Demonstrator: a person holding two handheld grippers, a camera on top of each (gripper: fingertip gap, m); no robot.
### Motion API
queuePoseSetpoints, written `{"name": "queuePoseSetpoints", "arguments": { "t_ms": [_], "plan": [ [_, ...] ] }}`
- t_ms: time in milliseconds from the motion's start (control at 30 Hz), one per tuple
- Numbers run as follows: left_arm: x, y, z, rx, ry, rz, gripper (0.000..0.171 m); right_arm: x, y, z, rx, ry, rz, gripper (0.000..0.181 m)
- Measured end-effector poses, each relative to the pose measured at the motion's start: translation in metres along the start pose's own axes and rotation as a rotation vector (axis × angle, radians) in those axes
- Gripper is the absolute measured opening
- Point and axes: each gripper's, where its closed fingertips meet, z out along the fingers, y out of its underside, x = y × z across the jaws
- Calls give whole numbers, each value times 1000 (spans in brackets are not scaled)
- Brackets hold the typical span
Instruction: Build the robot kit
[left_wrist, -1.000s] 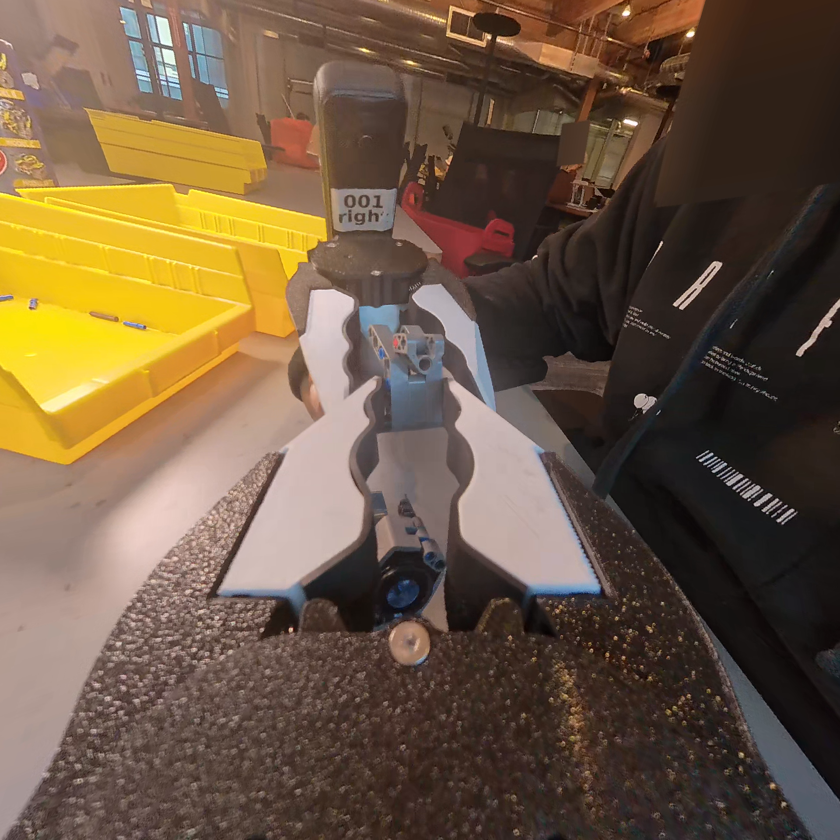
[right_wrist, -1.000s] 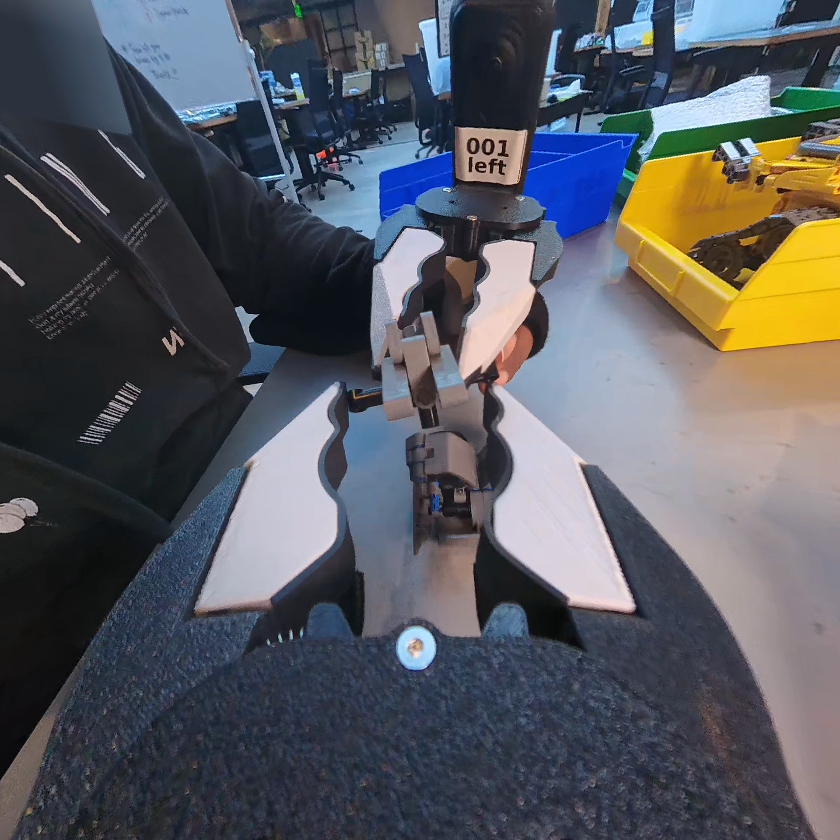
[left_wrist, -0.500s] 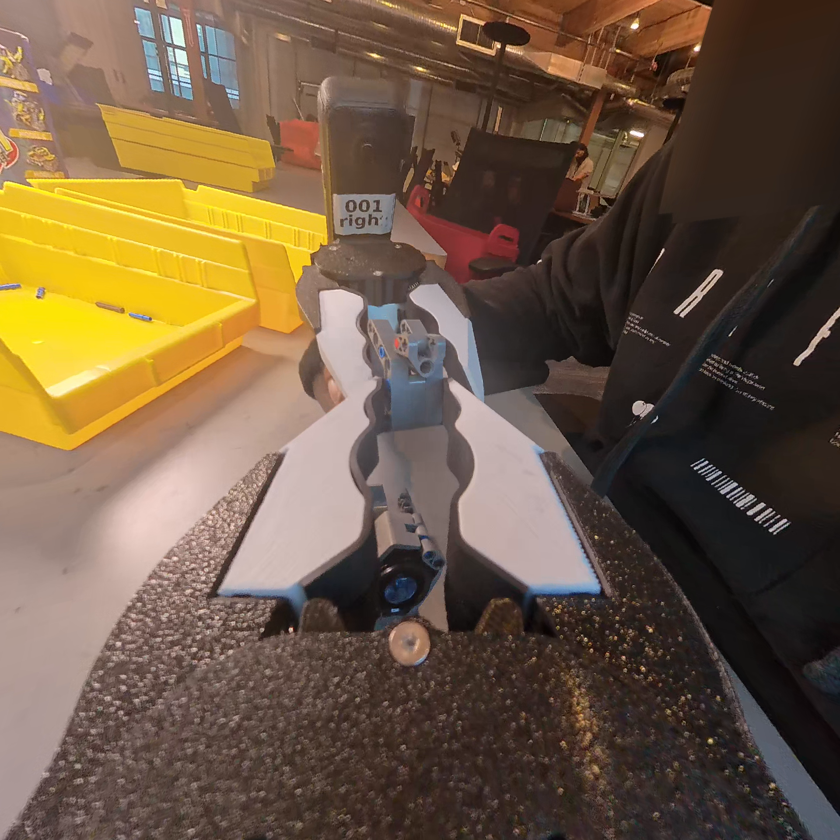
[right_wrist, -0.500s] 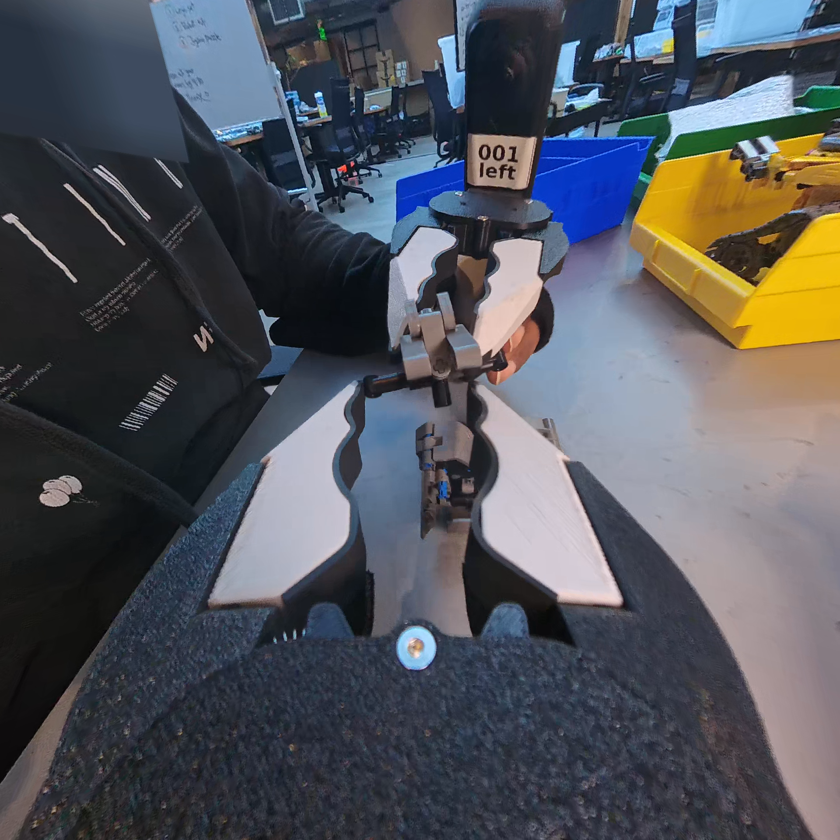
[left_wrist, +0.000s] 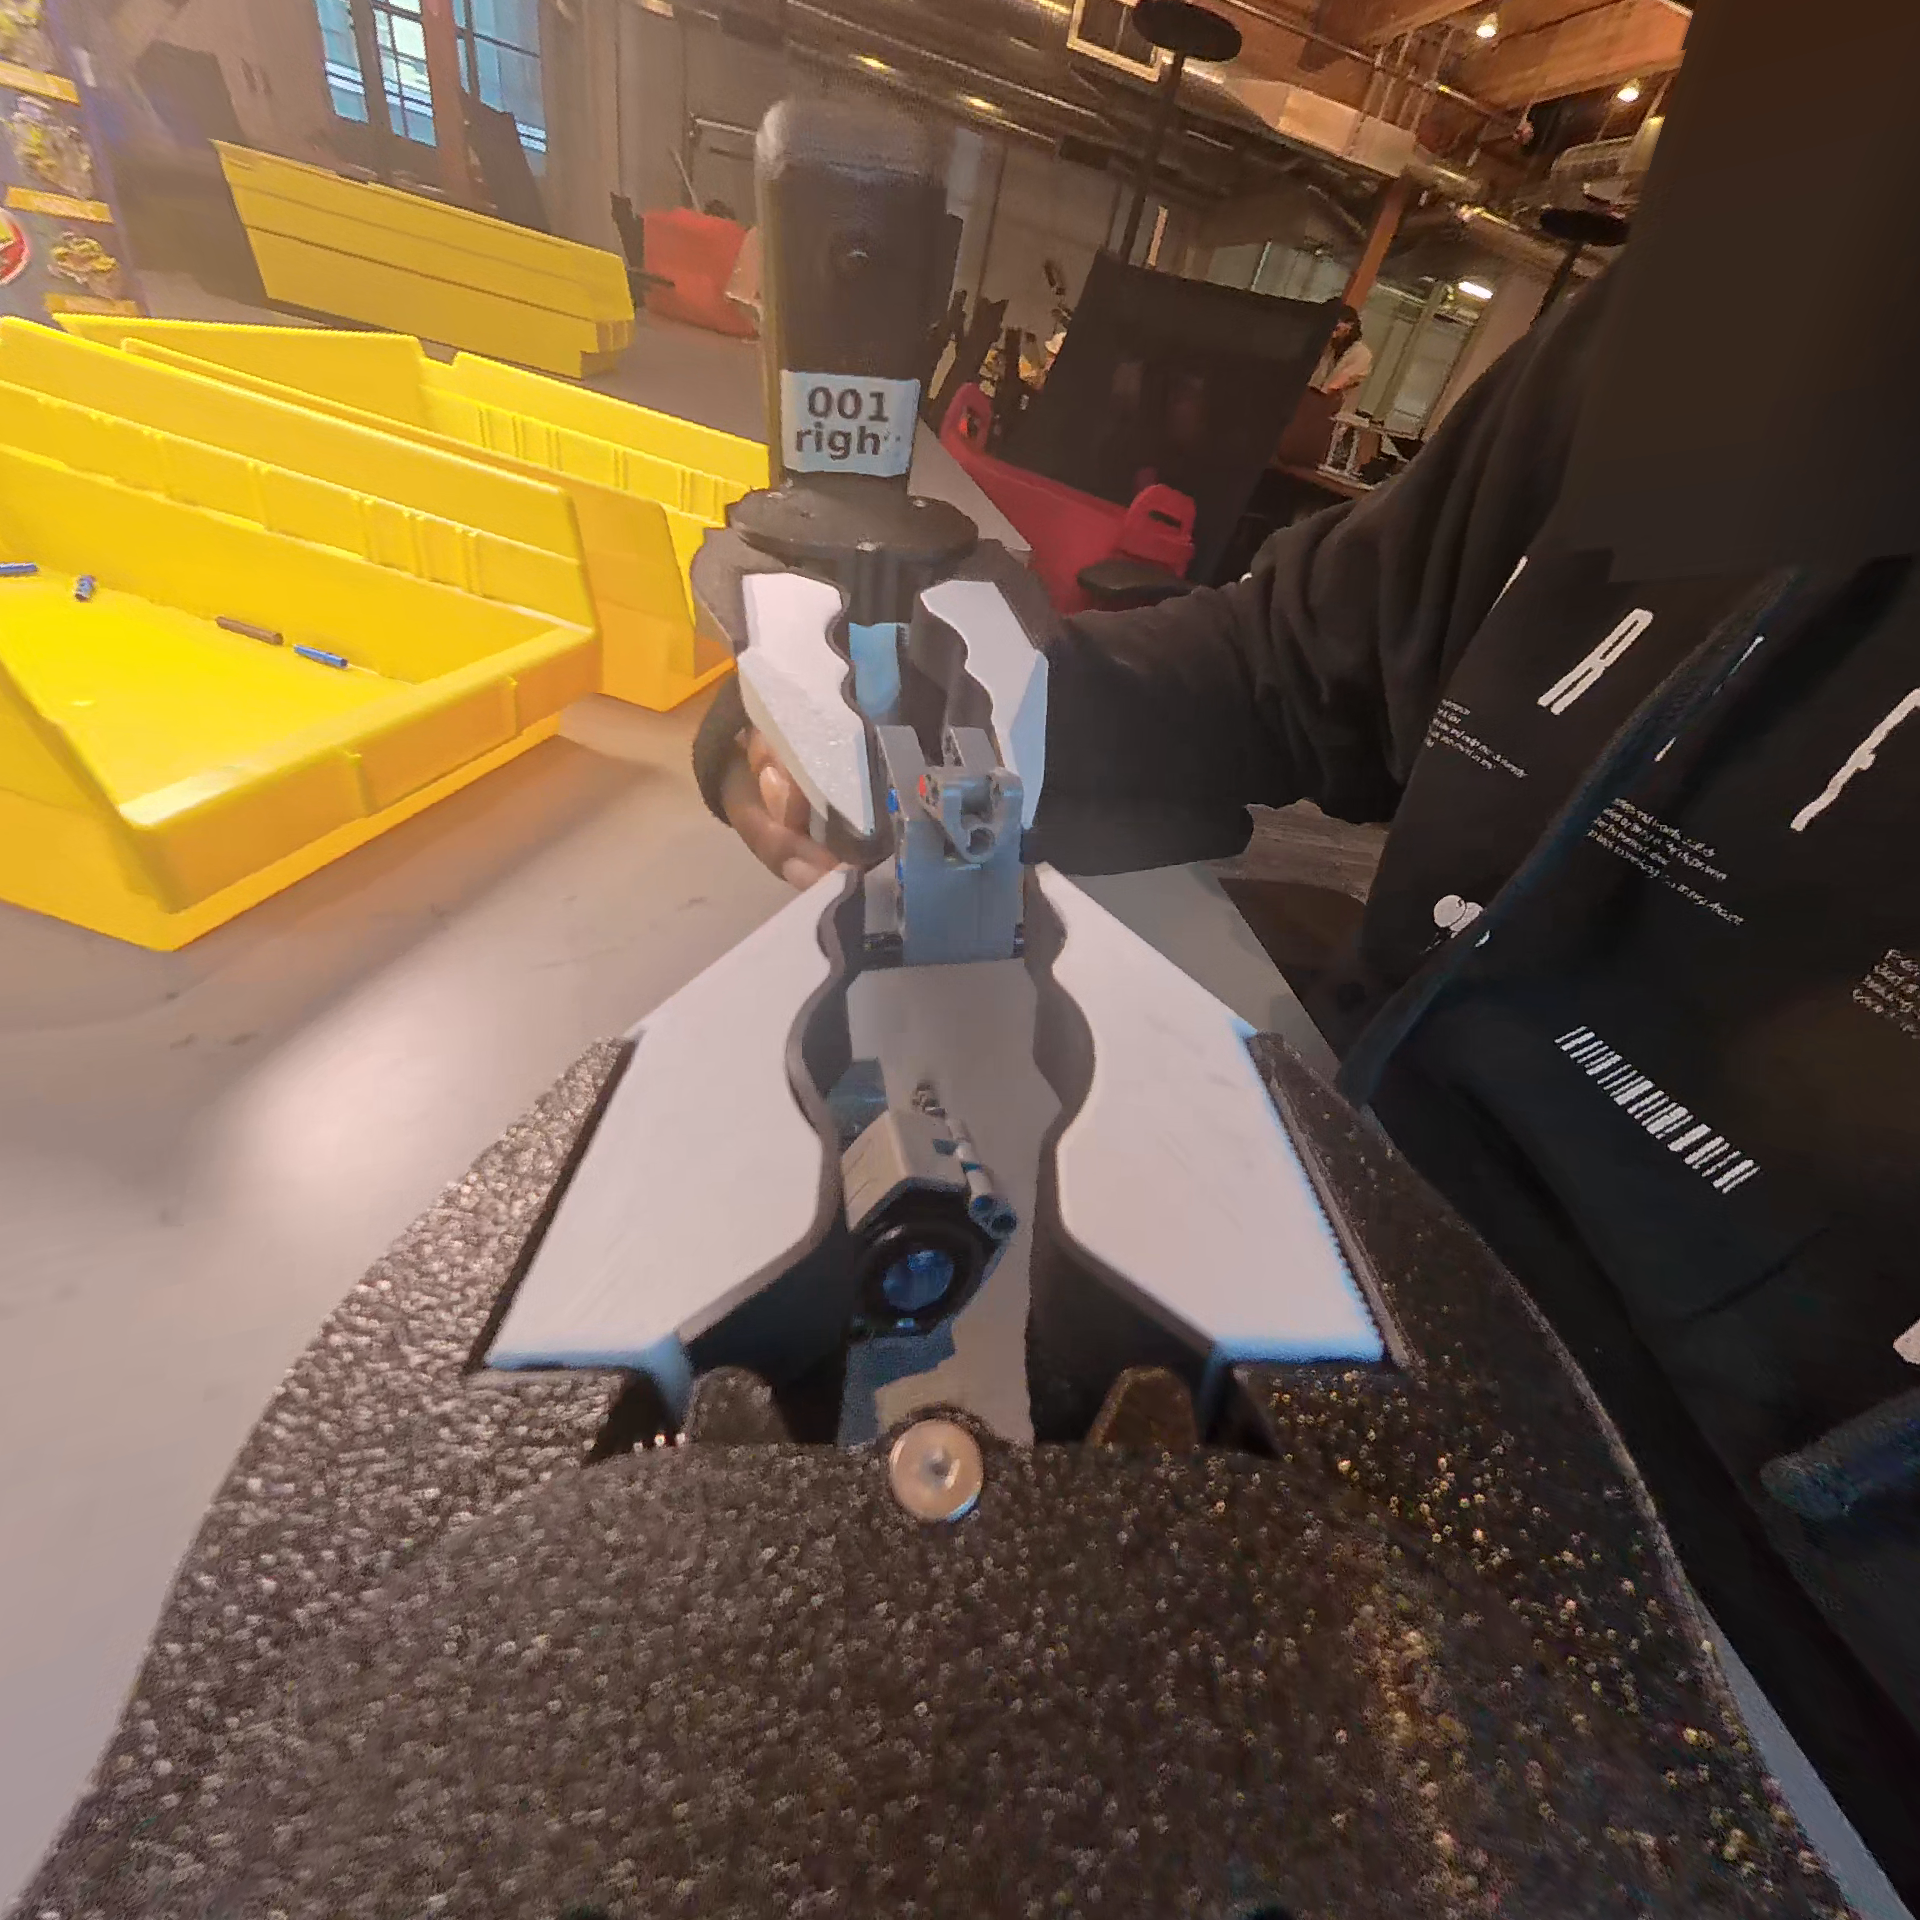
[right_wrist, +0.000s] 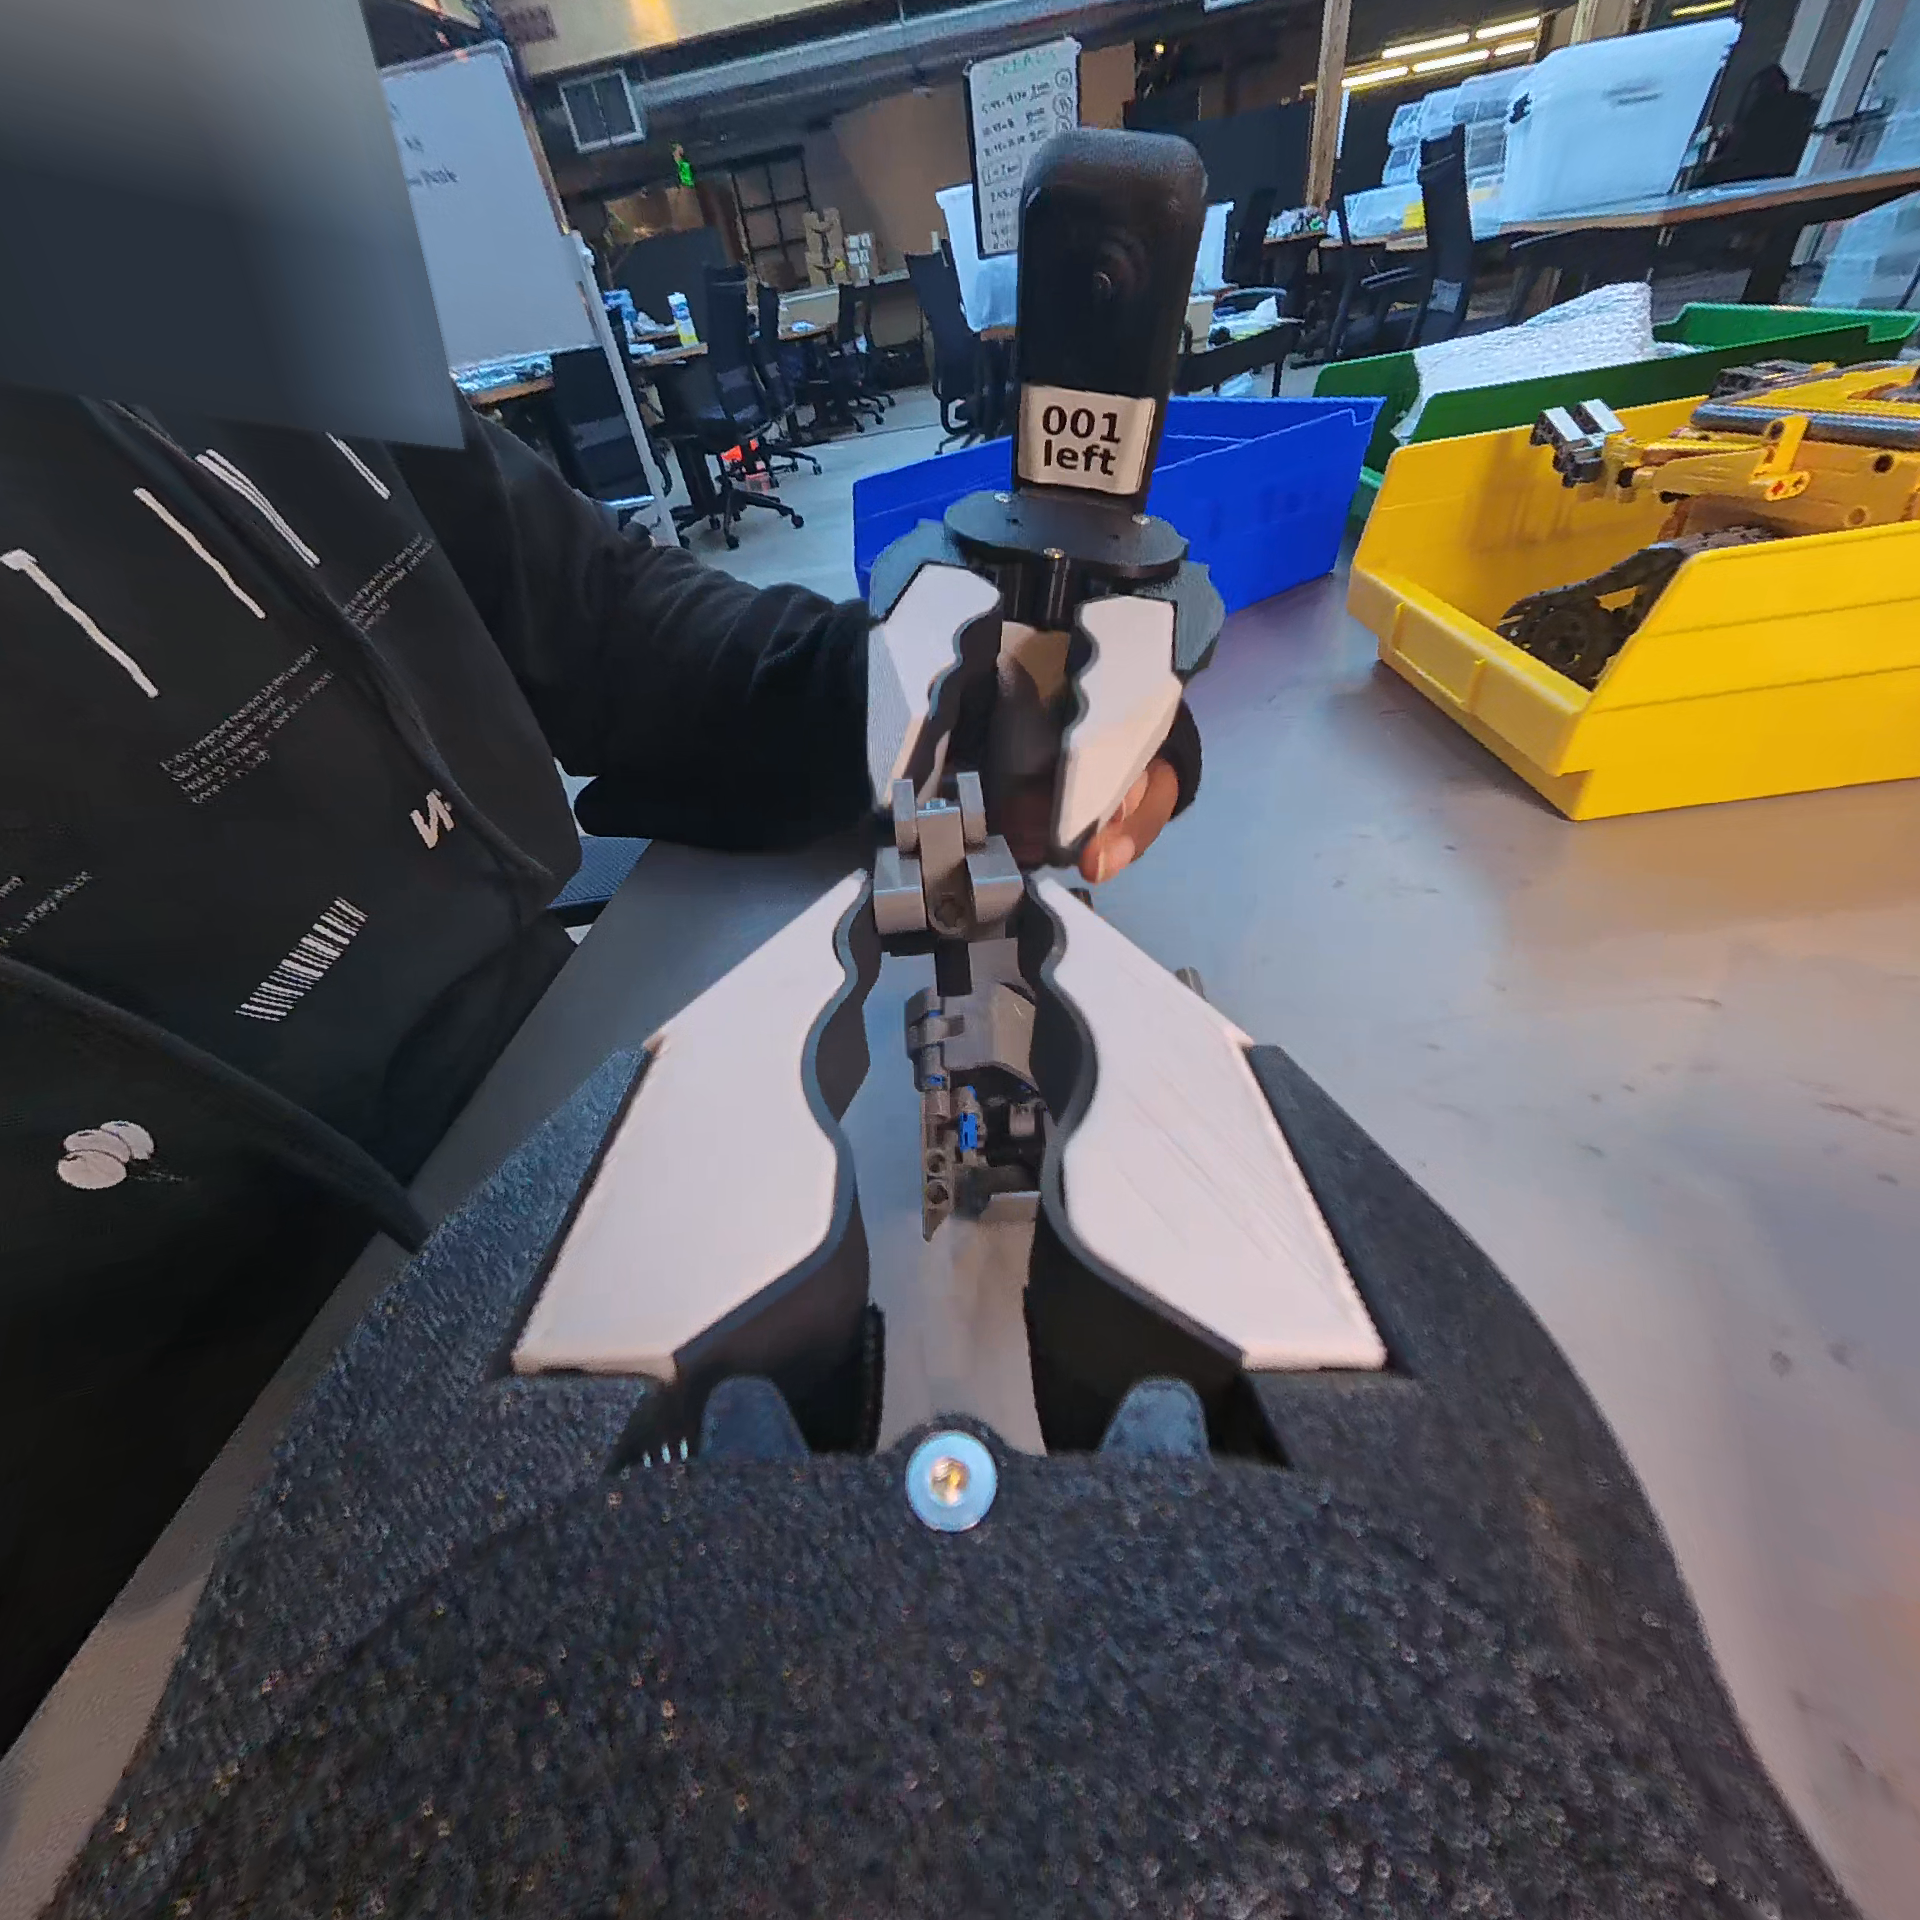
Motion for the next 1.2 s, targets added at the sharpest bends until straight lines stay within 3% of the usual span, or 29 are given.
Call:
{"name": "queuePoseSetpoints", "arguments": {
  "t_ms": [167, 367, 567, 767, 867, 1200],
  "plan": [
    [-13, 20, -22, -150, -148, 14, 29, 15, 17, -6, -78, 79, -7, 26],
    [-15, 48, -22, -331, -213, 35, 27, 26, 34, -7, -155, 125, 2, 26],
    [-46, 44, -29, -296, -382, 5, 28, 30, 42, -8, -181, 132, 26, 26],
    [-56, 65, -15, -399, -353, -75, 52, 31, 45, -5, -208, 110, 52, 26],
    [-56, 77, -11, -465, -334, -86, 39, 30, 51, -2, -242, 94, 60, 26],
    [-47, 81, -15, -452, -419, -120, 38, 27, 57, 0, -294, 4, 70, 26]
  ]
}}
